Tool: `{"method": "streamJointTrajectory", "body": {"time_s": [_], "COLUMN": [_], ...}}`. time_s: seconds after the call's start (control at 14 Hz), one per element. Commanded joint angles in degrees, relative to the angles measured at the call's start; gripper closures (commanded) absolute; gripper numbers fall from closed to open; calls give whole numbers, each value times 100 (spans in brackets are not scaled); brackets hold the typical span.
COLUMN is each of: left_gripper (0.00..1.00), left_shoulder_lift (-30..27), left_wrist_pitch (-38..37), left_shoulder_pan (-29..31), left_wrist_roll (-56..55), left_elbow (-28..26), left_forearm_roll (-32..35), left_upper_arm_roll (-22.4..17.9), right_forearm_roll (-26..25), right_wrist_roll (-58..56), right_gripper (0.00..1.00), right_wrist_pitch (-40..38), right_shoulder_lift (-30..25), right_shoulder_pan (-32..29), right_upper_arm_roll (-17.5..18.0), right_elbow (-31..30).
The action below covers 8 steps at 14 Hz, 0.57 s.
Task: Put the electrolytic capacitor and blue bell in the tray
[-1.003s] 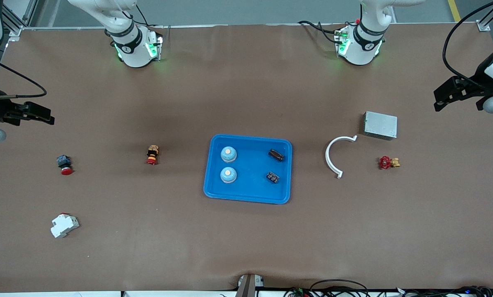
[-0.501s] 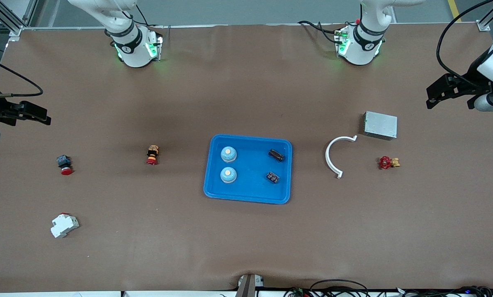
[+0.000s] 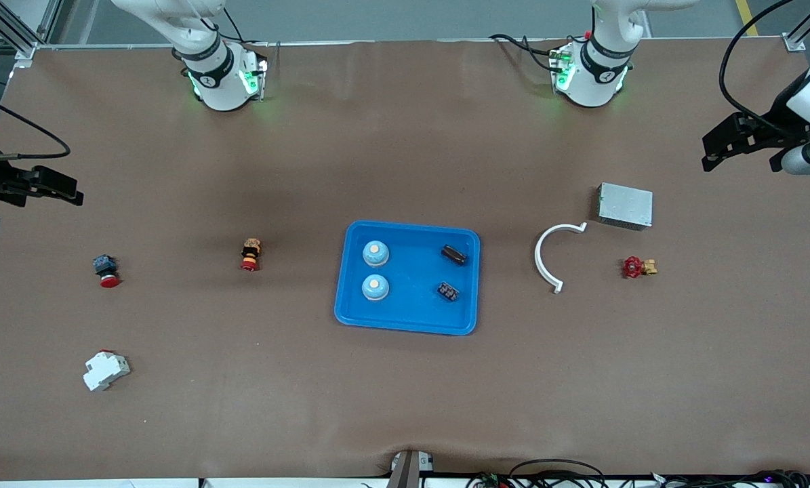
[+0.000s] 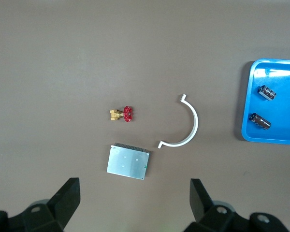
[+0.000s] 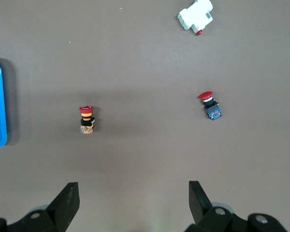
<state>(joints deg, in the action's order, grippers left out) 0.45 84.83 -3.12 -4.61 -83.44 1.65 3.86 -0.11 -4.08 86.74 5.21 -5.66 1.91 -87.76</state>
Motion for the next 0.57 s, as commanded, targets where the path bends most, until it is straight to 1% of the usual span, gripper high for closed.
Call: {"method": "streamJointTrajectory", "body": {"time_s": [0.0,0.36,0.5], "left_gripper": [0,0,0], "left_shoulder_lift": [-116,-80,-54], "left_wrist_pitch": [-37,-37,-37], "left_shoulder_pan": [39,48,57], "left_wrist_roll": [83,110,101], "left_elbow": [-41,-23,82], "left_forearm_roll": [-51,-59,-94], "left_upper_arm_roll": [9,-35,-44], "right_forearm_roll": [-86,-86,-94], "right_wrist_roll": [39,39,39], "right_gripper": [0,0,0], "right_wrist_pitch": [-61,-69,-69], "right_shoulder_lift": [-2,-2,-2], "right_shoulder_pan": [-6,-6,-6], "right_upper_arm_roll": [19,19,19], "right_elbow": [57,57,57]}}
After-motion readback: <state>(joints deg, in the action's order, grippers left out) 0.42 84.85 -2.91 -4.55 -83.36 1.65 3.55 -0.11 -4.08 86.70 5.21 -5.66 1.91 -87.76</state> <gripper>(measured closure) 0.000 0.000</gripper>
